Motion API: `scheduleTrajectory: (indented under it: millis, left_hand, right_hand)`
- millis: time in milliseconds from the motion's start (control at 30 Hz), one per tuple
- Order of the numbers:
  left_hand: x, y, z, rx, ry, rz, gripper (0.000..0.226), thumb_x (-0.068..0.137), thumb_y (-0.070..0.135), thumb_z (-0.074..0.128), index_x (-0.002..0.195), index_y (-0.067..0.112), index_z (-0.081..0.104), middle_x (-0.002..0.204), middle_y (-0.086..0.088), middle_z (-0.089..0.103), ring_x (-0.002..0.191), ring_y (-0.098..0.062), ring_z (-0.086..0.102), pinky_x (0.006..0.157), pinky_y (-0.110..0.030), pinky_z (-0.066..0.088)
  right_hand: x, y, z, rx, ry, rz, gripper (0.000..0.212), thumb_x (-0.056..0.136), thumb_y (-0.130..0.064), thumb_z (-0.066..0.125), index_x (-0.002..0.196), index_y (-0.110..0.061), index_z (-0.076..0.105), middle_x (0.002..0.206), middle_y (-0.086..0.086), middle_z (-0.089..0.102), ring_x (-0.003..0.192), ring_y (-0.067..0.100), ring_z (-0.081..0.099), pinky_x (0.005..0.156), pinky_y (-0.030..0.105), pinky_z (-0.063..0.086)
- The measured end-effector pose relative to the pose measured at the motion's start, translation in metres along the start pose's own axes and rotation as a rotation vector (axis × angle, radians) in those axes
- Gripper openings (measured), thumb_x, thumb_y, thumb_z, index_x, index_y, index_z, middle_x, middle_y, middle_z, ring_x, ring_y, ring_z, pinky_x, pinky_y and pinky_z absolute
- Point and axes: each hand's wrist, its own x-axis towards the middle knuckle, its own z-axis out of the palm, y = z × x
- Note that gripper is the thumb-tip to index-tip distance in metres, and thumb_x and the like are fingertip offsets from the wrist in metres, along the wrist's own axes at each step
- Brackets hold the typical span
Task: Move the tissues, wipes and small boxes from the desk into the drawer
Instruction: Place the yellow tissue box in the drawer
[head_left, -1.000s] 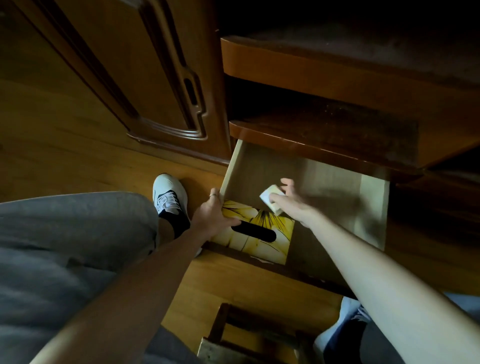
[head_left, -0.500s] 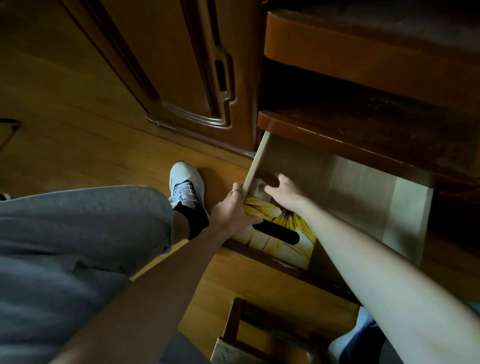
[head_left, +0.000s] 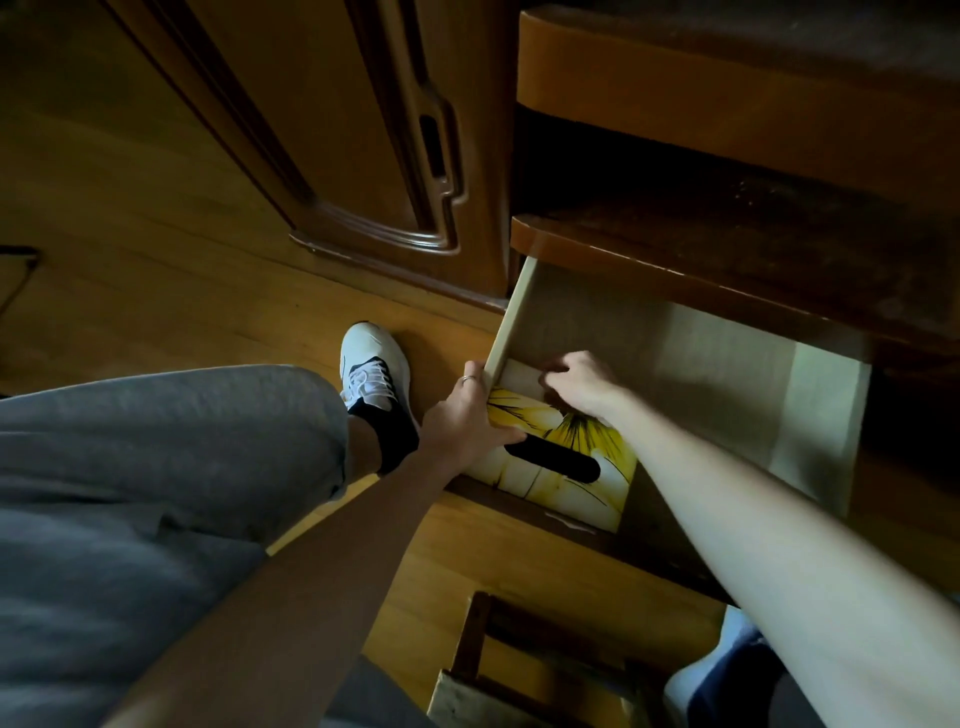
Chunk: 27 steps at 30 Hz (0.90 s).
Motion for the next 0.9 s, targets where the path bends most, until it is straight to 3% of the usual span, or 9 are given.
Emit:
scheduleTrajectory:
  millis: [100, 167, 333, 433, 533, 667, 800, 900]
  left_hand:
    - [-0.002, 0.003, -0.002, 0.004, -0.021, 0.007, 0.089, 0.065, 0.056, 0.084, 0.126, 0.025, 0.026, 0.125, 0.000, 0.058, 0.099, -0.029, 0.064, 0.065, -0.035, 0.047]
    - [-0.005, 0.008, -0.006, 0.038, -0.036, 0.001, 0.094, 0.068, 0.056, 0.082, 0.133, 0.021, 0.024, 0.130, -0.002, 0.056, 0.106, -0.028, 0.062, 0.072, -0.038, 0.050]
    - [-0.017, 0.030, -0.032, 0.243, -0.191, -0.061, 0.117, 0.080, 0.046, 0.078, 0.157, 0.014, -0.003, 0.156, -0.016, 0.022, 0.134, -0.036, 0.043, 0.097, -0.045, 0.049]
    - [-0.027, 0.069, -0.060, 0.357, -0.162, -0.036, 0.096, 0.083, 0.049, 0.072, 0.155, 0.016, 0.016, 0.147, -0.013, 0.030, 0.127, -0.038, 0.048, 0.092, -0.043, 0.050]
    - [-0.045, 0.134, -0.102, 0.373, -0.014, 0.086, 0.075, 0.087, 0.048, 0.063, 0.149, 0.022, 0.031, 0.141, -0.005, 0.043, 0.122, -0.030, 0.056, 0.085, -0.039, 0.049]
    - [-0.083, 0.224, -0.170, 0.315, 0.306, 0.409, 0.039, 0.089, 0.037, 0.054, 0.128, 0.036, 0.058, 0.113, 0.007, 0.071, 0.097, -0.019, 0.069, 0.072, -0.029, 0.051]
    - [-0.132, 0.299, -0.243, 0.256, 0.655, 0.713, 0.020, 0.087, 0.036, 0.055, 0.102, 0.041, 0.068, 0.072, 0.019, 0.064, 0.060, -0.004, 0.057, 0.047, -0.017, 0.035]
    - [-0.146, 0.341, -0.282, 0.214, 0.821, 0.837, 0.015, 0.084, 0.037, 0.055, 0.090, 0.039, 0.069, 0.070, 0.017, 0.063, 0.064, -0.009, 0.061, 0.052, -0.022, 0.034]
  right_hand:
    - [-0.018, 0.004, -0.015, 0.023, -0.028, -0.049, 0.052, 0.100, -0.026, 0.059, 0.150, -0.016, 0.049, 0.154, 0.009, 0.049, 0.137, 0.028, 0.049, 0.112, 0.037, 0.038]
    - [-0.039, 0.008, -0.024, 0.056, -0.009, -0.083, 0.053, 0.100, -0.023, 0.059, 0.151, -0.018, 0.046, 0.157, 0.008, 0.044, 0.141, 0.026, 0.045, 0.113, 0.037, 0.036]
    - [-0.111, 0.029, -0.073, 0.083, -0.065, -0.119, 0.043, 0.099, -0.029, 0.061, 0.141, -0.024, 0.053, 0.141, 0.002, 0.055, 0.124, 0.021, 0.058, 0.109, 0.042, 0.045]
    - [-0.158, 0.041, -0.118, 0.083, 0.019, -0.161, 0.037, 0.098, -0.032, 0.062, 0.134, -0.025, 0.061, 0.123, -0.002, 0.066, 0.107, 0.013, 0.065, 0.101, 0.039, 0.051]
    - [-0.210, 0.039, -0.167, 0.102, 0.176, -0.221, 0.034, 0.095, -0.030, 0.064, 0.129, -0.025, 0.066, 0.116, -0.005, 0.071, 0.103, 0.012, 0.069, 0.098, 0.036, 0.054]
    - [-0.287, 0.014, -0.236, 0.093, 0.386, -0.382, 0.026, 0.092, -0.036, 0.063, 0.117, -0.039, 0.069, 0.108, -0.013, 0.073, 0.095, 0.004, 0.071, 0.089, 0.031, 0.056]
    - [-0.364, -0.021, -0.293, 0.062, 0.626, -0.555, 0.017, 0.097, -0.035, 0.061, 0.107, -0.043, 0.072, 0.099, -0.019, 0.075, 0.082, 0.001, 0.072, 0.072, 0.021, 0.051]
    - [-0.396, -0.040, -0.331, 0.060, 0.789, -0.669, 0.020, 0.098, -0.028, 0.060, 0.097, -0.042, 0.074, 0.090, -0.021, 0.076, 0.075, 0.002, 0.071, 0.064, 0.014, 0.050]
